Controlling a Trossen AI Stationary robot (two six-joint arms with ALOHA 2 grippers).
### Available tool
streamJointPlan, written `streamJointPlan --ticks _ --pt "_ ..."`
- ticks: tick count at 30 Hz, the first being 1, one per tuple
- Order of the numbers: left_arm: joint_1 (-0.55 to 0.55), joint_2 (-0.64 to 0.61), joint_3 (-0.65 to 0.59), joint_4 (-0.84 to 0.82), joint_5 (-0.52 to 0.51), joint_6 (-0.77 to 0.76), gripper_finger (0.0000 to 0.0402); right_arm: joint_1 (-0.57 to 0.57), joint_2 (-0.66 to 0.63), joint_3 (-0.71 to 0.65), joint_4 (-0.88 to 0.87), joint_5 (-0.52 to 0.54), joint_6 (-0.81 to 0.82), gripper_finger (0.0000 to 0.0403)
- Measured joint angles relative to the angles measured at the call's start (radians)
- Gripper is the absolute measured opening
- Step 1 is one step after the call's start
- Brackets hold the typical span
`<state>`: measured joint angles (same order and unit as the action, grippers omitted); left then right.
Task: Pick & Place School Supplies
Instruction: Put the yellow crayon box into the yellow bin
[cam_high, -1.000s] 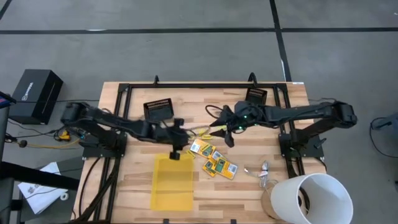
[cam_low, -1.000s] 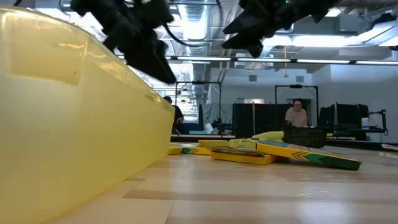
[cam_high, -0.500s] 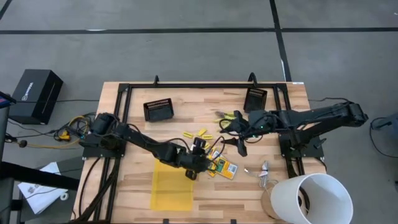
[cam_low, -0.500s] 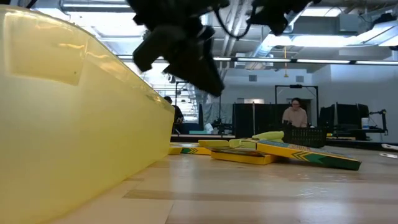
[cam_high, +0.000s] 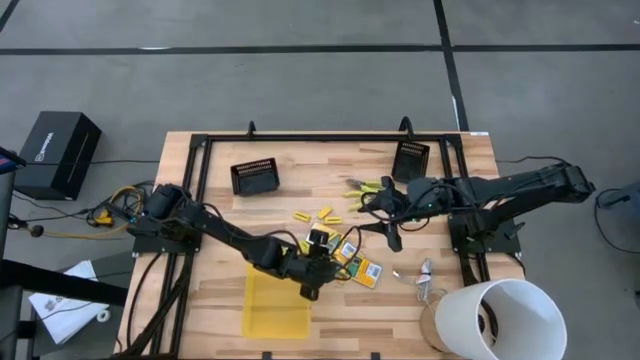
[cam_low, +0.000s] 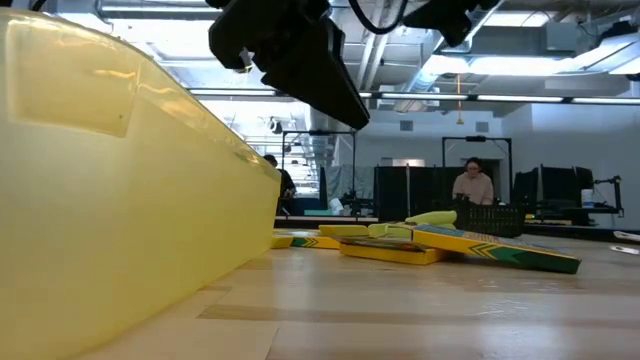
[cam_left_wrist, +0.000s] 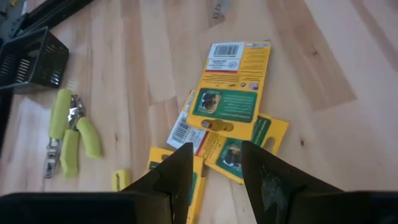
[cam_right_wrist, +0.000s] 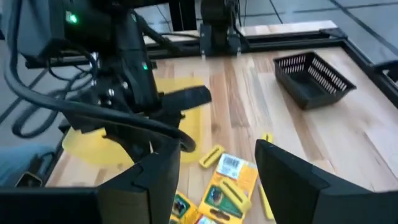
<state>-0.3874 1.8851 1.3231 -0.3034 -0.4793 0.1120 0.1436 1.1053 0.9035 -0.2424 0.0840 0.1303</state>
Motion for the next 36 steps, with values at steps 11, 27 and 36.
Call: streamJointPlan --ticks 11,27,36 --pt "0.037 0.067 0.077 0.019 0.067 -0.081 0.0127 -0.01 -0.001 0.0 0.02 -0.001 -0.015 0.0205" --pt "-0.01 0.294 0.255 -0.125 -0.044 -0.015 0.0127 -0.006 -0.02 0.001 -0.044 -0.005 -0.052 0.0209" --pt "-0.059 0.307 0.255 -0.174 -0.056 -0.018 0.0127 -0.006 -0.073 0.001 -0.038 -0.005 -0.06 0.0209"
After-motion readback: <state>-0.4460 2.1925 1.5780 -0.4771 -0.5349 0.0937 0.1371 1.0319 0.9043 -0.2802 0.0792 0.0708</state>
